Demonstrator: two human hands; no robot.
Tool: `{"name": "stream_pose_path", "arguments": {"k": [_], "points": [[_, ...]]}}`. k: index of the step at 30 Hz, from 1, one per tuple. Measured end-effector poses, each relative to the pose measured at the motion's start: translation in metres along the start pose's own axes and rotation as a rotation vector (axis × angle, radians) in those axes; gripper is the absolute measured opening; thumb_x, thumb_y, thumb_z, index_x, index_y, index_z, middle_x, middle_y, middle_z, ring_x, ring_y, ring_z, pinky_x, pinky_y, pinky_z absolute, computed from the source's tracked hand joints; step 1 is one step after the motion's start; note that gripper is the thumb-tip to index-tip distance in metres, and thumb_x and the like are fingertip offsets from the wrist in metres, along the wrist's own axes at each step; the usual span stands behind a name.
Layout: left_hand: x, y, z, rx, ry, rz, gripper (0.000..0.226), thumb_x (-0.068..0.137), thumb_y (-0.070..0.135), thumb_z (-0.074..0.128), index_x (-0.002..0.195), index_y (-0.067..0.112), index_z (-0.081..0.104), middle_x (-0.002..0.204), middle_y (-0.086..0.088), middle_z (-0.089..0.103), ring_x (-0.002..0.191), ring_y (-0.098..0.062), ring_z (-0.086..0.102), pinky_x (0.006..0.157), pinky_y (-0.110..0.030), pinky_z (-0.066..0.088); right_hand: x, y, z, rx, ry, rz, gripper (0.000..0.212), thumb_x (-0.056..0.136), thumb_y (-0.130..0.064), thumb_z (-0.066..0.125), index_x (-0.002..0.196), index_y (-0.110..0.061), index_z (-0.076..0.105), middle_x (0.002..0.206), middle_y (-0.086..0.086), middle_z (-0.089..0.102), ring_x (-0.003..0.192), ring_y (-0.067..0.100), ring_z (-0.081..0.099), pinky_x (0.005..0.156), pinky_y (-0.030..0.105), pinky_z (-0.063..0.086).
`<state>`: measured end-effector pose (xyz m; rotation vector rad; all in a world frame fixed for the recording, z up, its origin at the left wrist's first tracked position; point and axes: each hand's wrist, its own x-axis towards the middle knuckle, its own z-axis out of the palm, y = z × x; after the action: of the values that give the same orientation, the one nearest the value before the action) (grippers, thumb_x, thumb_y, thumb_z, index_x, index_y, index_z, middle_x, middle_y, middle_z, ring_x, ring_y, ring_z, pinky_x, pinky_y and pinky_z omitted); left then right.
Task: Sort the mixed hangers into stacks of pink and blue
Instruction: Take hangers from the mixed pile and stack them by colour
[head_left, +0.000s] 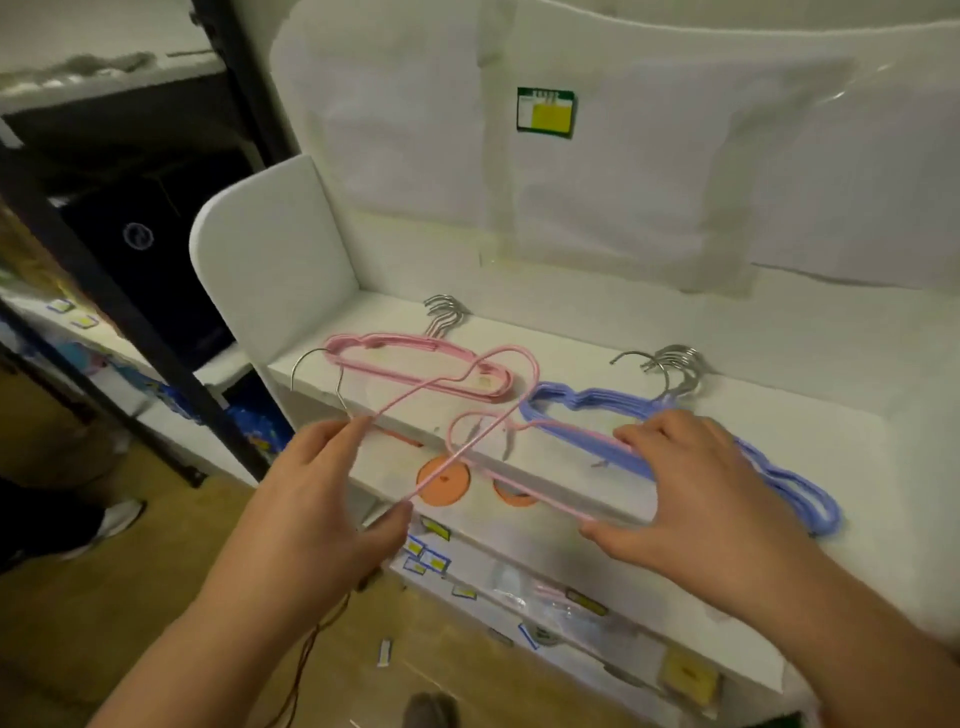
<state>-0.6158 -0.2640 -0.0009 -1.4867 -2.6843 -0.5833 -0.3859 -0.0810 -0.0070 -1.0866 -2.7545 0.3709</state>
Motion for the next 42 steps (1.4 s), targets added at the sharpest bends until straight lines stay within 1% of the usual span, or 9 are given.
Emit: {"name": "stream_pose_path", "arguments": {"k": [6, 10, 12, 17, 22, 32, 35, 39, 42], "points": [[0.110, -0.077, 0.008, -0.046, -0.081, 0.119, 0.088, 0.076, 0.054, 0.067, 0.151, 0.034, 0.023, 0.145, 0.017, 0.029, 0.125, -0.003, 0.036, 0.097, -0.023, 0.038, 0.064, -0.034, 0.020, -0.025, 0.055, 0.223, 0.083, 0.061, -0.076, 0.061, 0.131, -0.032, 0.049, 0.107, -0.014, 0.039, 0.109, 0.010, 0.037, 0.094, 0.029, 0.037], [0.179, -0.123, 0.017, -0.053, -0.141, 0.219, 0.082, 0.077, 0.050, 0.066, 0.148, 0.031, 0.030, 0.141, 0.014, 0.034, 0.116, -0.006, 0.043, 0.085, -0.024, 0.048, 0.092, -0.049, 0.028, -0.094, 0.062, 0.380, 0.089, 0.060, -0.079, 0.058, 0.127, -0.020, 0.058, 0.107, -0.005, 0.052, 0.101, 0.018, 0.048, 0.090, 0.034, 0.038], [0.210, -0.138, 0.022, -0.012, -0.186, 0.248, 0.082, 0.076, 0.051, 0.064, 0.148, 0.030, 0.031, 0.142, 0.011, 0.036, 0.120, -0.010, 0.043, 0.088, -0.028, 0.046, 0.095, -0.053, 0.030, -0.114, 0.097, 0.422, 0.089, 0.060, -0.079, 0.056, 0.122, -0.016, 0.061, 0.102, -0.003, 0.053, 0.095, 0.020, 0.050, 0.085, 0.034, 0.042], [0.258, -0.144, 0.039, 0.038, -0.293, 0.375, 0.081, 0.071, 0.051, 0.067, 0.143, 0.025, 0.042, 0.136, 0.003, 0.045, 0.120, -0.017, 0.046, 0.095, -0.028, 0.039, 0.095, -0.070, 0.022, -0.106, 0.067, 0.588, 0.081, 0.064, -0.071, 0.066, 0.130, -0.028, 0.049, 0.108, -0.013, 0.036, 0.102, 0.009, 0.035, 0.087, 0.028, 0.041], [0.279, -0.132, 0.068, 0.039, -0.372, 0.608, 0.090, 0.062, 0.069, 0.053, 0.139, 0.025, 0.046, 0.129, 0.004, 0.050, 0.116, -0.019, 0.051, 0.100, -0.028, 0.041, 0.104, -0.078, 0.022, -0.080, 0.087, 0.654, 0.084, 0.063, -0.073, 0.065, 0.132, -0.028, 0.046, 0.111, -0.012, 0.038, 0.105, 0.008, 0.037, 0.092, 0.031, 0.045], [0.290, -0.129, 0.088, 0.099, -0.395, 0.768, 0.086, 0.065, 0.070, 0.049, 0.140, 0.029, 0.041, 0.140, 0.003, 0.044, 0.122, -0.022, 0.046, 0.107, -0.038, 0.036, 0.129, -0.102, 0.029, -0.080, 0.090, 0.572, 0.086, 0.066, -0.070, 0.068, 0.137, -0.028, 0.043, 0.116, -0.014, 0.036, 0.108, 0.005, 0.032, 0.095, 0.026, 0.040], [0.288, -0.140, 0.085, 0.118, -0.356, 0.709, 0.095, 0.065, 0.076, 0.045, 0.144, 0.024, 0.039, 0.148, -0.002, 0.040, 0.133, -0.024, 0.041, 0.115, -0.046, 0.026, 0.143, -0.106, 0.033, -0.079, 0.060, 0.486, 0.088, 0.068, -0.072, 0.065, 0.140, -0.028, 0.040, 0.122, -0.013, 0.038, 0.110, 0.006, 0.033, 0.098, 0.028, 0.040], [0.289, -0.171, 0.071, 0.063, -0.330, 0.553, 0.104, 0.064, 0.079, 0.051, 0.145, 0.015, 0.038, 0.145, -0.003, 0.042, 0.128, -0.023, 0.044, 0.108, -0.035, 0.036, 0.174, -0.112, 0.039, -0.091, 0.022, 0.338, 0.090, 0.069, -0.070, 0.066, 0.142, -0.025, 0.039, 0.123, -0.011, 0.040, 0.108, 0.006, 0.033, 0.093, 0.024, 0.035], [0.287, -0.194, 0.061, 0.048, -0.298, 0.453, 0.106, 0.061, 0.079, 0.054, 0.144, 0.013, 0.040, 0.142, -0.005, 0.046, 0.127, -0.025, 0.045, 0.106, -0.035, 0.038, 0.201, -0.120, 0.053, -0.100, 0.008, 0.230, 0.089, 0.070, -0.071, 0.065, 0.142, -0.026, 0.039, 0.123, -0.011, 0.041, 0.107, 0.007, 0.033, 0.091, 0.025, 0.038]]}}
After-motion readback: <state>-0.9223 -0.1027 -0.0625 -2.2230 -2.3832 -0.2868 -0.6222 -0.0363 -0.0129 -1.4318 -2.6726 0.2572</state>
